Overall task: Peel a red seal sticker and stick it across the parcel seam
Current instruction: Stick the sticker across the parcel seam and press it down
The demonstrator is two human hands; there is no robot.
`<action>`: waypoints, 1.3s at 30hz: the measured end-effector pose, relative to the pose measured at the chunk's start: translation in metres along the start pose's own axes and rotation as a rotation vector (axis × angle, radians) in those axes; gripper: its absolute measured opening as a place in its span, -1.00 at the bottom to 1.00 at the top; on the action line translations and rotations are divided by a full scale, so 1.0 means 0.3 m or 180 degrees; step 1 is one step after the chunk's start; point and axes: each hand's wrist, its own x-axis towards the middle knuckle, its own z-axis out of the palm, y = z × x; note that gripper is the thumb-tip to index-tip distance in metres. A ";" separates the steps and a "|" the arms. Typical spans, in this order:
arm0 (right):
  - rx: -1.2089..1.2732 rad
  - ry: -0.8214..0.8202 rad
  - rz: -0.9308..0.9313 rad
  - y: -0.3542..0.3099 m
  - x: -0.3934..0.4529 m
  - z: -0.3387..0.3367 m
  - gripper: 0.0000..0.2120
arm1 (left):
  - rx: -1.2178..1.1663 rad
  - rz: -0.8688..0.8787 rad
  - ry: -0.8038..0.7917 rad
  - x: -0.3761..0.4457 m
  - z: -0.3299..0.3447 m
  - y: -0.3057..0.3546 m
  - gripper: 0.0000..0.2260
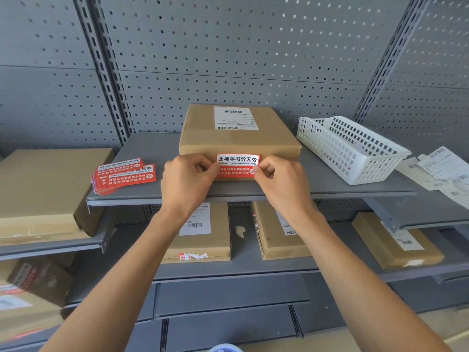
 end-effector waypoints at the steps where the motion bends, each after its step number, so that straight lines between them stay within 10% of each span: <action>1: -0.0021 0.0001 0.0005 0.001 0.001 0.000 -0.80 | 0.0009 -0.0005 0.0002 0.000 0.000 0.001 -0.80; 11: -0.0118 0.0227 -0.0012 0.026 -0.001 -0.016 -0.79 | 0.0162 0.0084 0.0110 -0.022 -0.018 0.013 -0.82; 16: 0.0220 0.1102 -0.0166 0.062 -0.033 -0.047 -0.73 | -0.0124 0.0642 0.1127 -0.064 -0.060 -0.006 -0.94; 22: 0.0551 0.0513 0.0128 0.011 0.008 0.032 -0.41 | -0.0066 0.0241 0.0393 -0.019 0.022 -0.038 -0.51; 39: 0.0074 0.1015 0.0299 -0.169 0.159 -0.061 -0.44 | -0.0101 0.0186 0.0666 0.147 -0.027 0.185 -0.58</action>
